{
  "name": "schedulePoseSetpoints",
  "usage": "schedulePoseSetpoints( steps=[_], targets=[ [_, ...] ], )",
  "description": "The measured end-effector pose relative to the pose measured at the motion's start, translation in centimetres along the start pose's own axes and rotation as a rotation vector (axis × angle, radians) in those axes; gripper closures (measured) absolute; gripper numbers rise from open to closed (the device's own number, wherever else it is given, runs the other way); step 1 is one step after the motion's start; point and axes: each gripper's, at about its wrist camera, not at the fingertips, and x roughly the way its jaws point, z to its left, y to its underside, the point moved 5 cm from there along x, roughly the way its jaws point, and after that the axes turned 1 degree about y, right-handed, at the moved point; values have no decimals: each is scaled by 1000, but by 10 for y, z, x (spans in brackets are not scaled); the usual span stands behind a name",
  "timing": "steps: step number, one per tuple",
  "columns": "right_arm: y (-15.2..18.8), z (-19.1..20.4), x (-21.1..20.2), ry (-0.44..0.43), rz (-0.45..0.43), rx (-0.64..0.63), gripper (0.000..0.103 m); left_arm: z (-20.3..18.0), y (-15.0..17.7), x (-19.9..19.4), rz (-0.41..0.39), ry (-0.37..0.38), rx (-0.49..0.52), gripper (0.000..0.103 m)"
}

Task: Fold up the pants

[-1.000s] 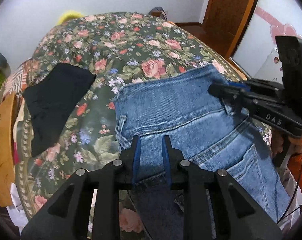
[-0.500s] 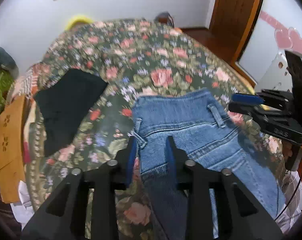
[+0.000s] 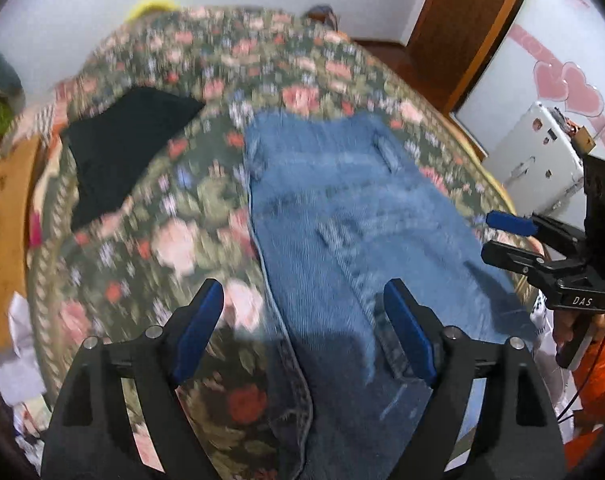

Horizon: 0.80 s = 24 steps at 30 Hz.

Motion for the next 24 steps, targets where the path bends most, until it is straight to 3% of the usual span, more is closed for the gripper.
schedulePoseSetpoints(
  steps=[6,10,18,21,24],
  targets=[
    [18,-17,26,-63,74,126,36,9,8,23,59,95,-96,20],
    [12,-22,38,-93,83,139,29,9,1,40,123,137,-112,19],
    [-5,-20,66,-177,103,124,25,-5,-20,62,180,148,-55,21],
    [-11,-19,72,-182,103,112,29,-5,-25,65,158,160,-39,33],
    [-16,-22,73,-191,105,122,43,-3,-28,62,135,158,-43,45]
  ],
)
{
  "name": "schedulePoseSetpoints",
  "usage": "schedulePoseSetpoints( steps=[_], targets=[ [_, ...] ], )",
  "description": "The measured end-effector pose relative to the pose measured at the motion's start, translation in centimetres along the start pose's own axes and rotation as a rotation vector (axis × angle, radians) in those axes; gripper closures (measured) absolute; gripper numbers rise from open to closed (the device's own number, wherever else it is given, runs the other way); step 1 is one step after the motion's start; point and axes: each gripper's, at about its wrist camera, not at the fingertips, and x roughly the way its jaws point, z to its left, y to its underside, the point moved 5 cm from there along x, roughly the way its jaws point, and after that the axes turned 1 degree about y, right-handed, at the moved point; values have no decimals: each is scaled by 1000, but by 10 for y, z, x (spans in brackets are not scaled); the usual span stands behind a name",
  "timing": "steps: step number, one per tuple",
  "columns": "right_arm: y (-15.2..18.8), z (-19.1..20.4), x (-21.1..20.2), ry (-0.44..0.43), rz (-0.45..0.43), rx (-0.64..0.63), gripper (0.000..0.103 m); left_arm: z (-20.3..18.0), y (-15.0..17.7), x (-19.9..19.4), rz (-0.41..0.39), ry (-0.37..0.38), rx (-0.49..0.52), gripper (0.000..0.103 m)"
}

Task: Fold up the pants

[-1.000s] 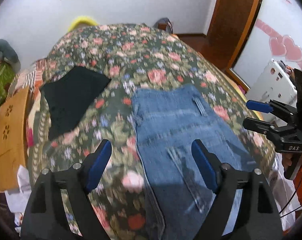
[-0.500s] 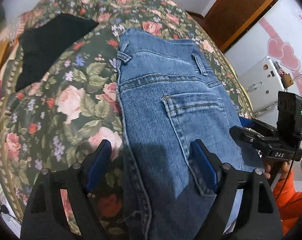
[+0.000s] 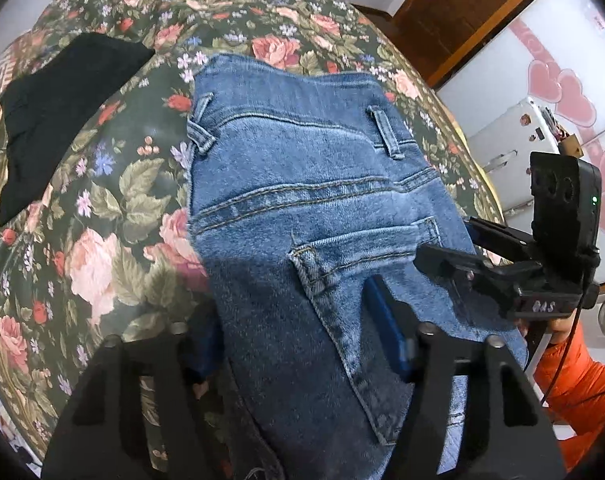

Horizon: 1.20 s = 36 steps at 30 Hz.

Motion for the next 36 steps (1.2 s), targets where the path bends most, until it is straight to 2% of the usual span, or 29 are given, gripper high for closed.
schedulePoseSetpoints(
  steps=[2,5,8,14,18,23,30,36],
  targets=[
    [-2,1,-5,-2,-1,-11,58,-3,1,-7,-29,-14,18,56],
    [-4,9,-16,13,-16,-57,69,-12,1,-20,-78,-41,62,69],
    [-6,28,-28,45,-49,-130,74,-23,5,-33,-119,-74,101,73],
    [-19,56,-54,32,-122,-194,76,-28,7,-83,-248,-81,105,74],
    [-46,87,-69,23,-184,-257,76,-19,-7,-124,-339,-90,104,74],
    [-91,133,-72,23,-254,-371,76,6,-31,-176,-465,-148,91,74],
    [-158,191,-43,5,-315,-501,76,71,-69,-220,-584,-214,12,74],
    [-202,207,11,-5,-284,-541,76,133,-101,-218,-587,-251,-23,74]
  ],
)
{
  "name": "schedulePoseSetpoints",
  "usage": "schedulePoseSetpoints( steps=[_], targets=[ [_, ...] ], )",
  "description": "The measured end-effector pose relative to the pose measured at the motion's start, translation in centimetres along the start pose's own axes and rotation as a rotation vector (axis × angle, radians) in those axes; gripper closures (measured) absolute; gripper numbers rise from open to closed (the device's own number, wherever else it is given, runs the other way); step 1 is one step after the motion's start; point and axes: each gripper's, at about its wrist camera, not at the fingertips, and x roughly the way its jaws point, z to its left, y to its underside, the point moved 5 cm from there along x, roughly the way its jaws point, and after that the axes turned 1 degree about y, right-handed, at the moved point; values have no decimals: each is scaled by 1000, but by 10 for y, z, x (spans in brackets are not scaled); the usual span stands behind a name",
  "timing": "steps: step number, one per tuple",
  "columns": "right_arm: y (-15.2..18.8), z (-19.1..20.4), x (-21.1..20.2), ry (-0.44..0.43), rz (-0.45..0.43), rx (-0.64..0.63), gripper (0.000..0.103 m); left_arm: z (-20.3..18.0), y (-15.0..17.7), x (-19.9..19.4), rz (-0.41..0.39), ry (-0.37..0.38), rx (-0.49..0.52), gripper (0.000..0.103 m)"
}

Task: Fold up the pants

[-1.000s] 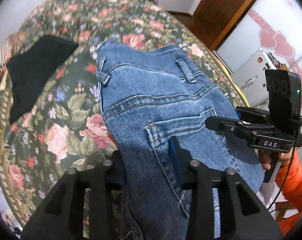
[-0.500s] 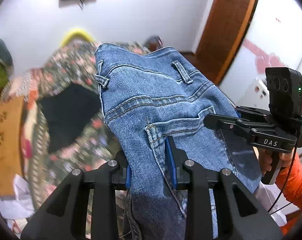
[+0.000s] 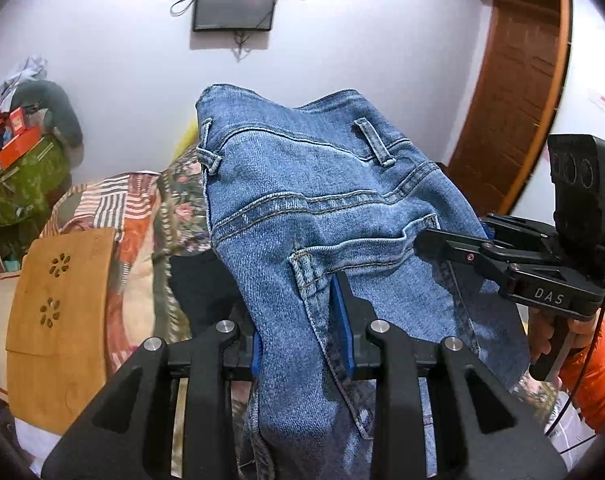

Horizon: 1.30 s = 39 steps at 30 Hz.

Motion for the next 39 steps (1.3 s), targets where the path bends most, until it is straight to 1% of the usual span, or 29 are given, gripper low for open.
schedulePoseSetpoints(
  steps=[3,6,10,12,14,17,19,22,23,24,25,26,28,30,32,33,34,36,39],
  targets=[
    [-7,-6,40,3,21,-7,76,28,-3,27,10,-15,-22,74],
    [-6,-14,78,15,50,-8,76,55,-1,60,28,-32,-36,74],
    [2,-32,130,15,112,21,76,88,11,112,88,-34,-77,74],
    [11,-41,155,19,151,36,76,103,21,141,127,-31,-101,74],
    [24,-50,181,27,192,53,76,109,32,160,156,-32,-108,74],
    [38,-60,209,41,254,65,76,119,45,191,207,-39,-113,74],
    [45,-64,222,49,285,57,76,127,54,208,235,-31,-121,73],
    [57,-68,237,55,349,73,76,130,65,223,270,-29,-138,73],
    [62,-69,240,65,373,75,75,129,67,223,267,-34,-136,72],
    [64,-69,239,73,380,74,74,129,67,224,260,-44,-129,71],
    [65,-68,237,78,376,69,70,127,68,222,257,-63,-116,70],
    [64,-67,232,84,372,62,69,125,68,219,259,-79,-107,70],
    [61,-65,216,123,367,51,69,125,68,212,275,-110,-102,70],
    [59,-64,198,142,359,39,69,125,68,201,271,-134,-107,70],
    [50,-63,179,144,326,29,69,123,63,181,250,-155,-117,70],
    [45,-61,167,140,308,28,69,120,60,165,227,-169,-131,70],
    [39,-56,147,136,283,30,69,117,56,151,210,-178,-139,70],
    [26,-50,125,123,245,28,69,108,48,121,175,-195,-132,70],
    [7,-33,77,111,161,19,69,86,32,65,101,-210,-108,70]
  ],
)
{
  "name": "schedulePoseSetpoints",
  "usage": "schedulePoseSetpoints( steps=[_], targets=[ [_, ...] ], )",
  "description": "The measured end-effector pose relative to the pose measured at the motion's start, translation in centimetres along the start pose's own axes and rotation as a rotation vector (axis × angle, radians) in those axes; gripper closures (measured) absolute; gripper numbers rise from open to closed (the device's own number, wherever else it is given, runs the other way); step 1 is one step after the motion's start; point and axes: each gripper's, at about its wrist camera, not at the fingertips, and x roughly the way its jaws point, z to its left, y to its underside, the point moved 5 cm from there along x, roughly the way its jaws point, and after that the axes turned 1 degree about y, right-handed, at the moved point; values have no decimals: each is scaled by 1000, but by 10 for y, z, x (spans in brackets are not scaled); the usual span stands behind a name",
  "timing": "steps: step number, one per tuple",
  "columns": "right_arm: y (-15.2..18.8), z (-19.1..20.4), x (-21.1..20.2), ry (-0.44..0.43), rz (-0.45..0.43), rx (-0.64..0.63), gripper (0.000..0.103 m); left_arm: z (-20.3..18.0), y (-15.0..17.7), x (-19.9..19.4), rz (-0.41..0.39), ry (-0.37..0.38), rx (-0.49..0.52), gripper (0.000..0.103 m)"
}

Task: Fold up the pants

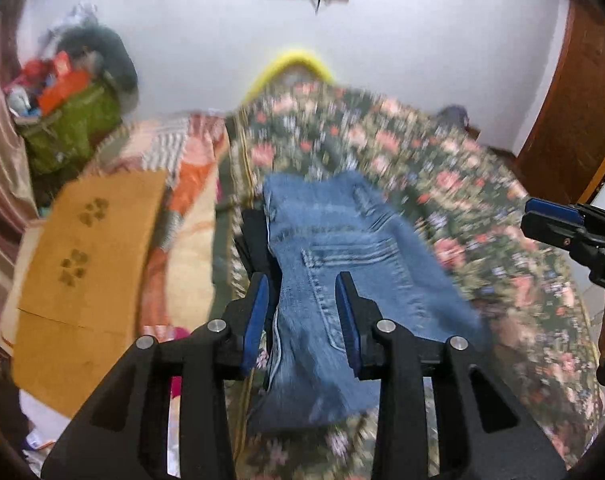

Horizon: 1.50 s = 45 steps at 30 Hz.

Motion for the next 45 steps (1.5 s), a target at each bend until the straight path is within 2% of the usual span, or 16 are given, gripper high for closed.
schedulePoseSetpoints(
  steps=[8,10,16,18,19,20,22,24,25,27,28,29,31,35,39,45],
  targets=[
    [-9,47,-154,-32,-261,-28,69,-55,-9,-183,-269,10,59,70],
    [-4,63,-192,-31,-323,-36,69,-72,-2,-228,-349,1,88,70],
    [20,109,-277,-4,-489,-97,69,-105,30,-326,-509,11,88,69],
    [30,121,-296,-7,-529,-104,69,-111,43,-347,-549,6,76,65],
    [35,127,-306,-6,-551,-106,69,-113,50,-357,-568,2,69,58],
    [42,134,-316,-3,-575,-113,69,-116,59,-366,-592,-7,64,47],
    [55,147,-330,13,-618,-127,69,-119,76,-381,-636,-33,62,38],
    [68,158,-342,10,-651,-123,69,-123,89,-389,-653,-51,60,37],
    [71,160,-343,9,-657,-116,67,-124,96,-392,-653,-51,60,34],
    [79,163,-345,32,-669,-106,51,-126,105,-396,-662,-62,50,21],
    [82,162,-346,43,-674,-100,36,-126,110,-398,-671,-68,44,11],
    [85,162,-347,55,-680,-91,28,-127,114,-400,-680,-73,40,5],
    [88,160,-347,67,-681,-80,23,-127,122,-404,-690,-91,35,3],
    [95,161,-347,89,-665,-67,2,-127,128,-406,-680,-82,24,0],
    [101,163,-350,131,-682,-69,0,-126,131,-406,-675,-73,12,0],
    [108,163,-350,123,-668,-58,0,-125,138,-406,-673,-71,8,0]
  ],
)
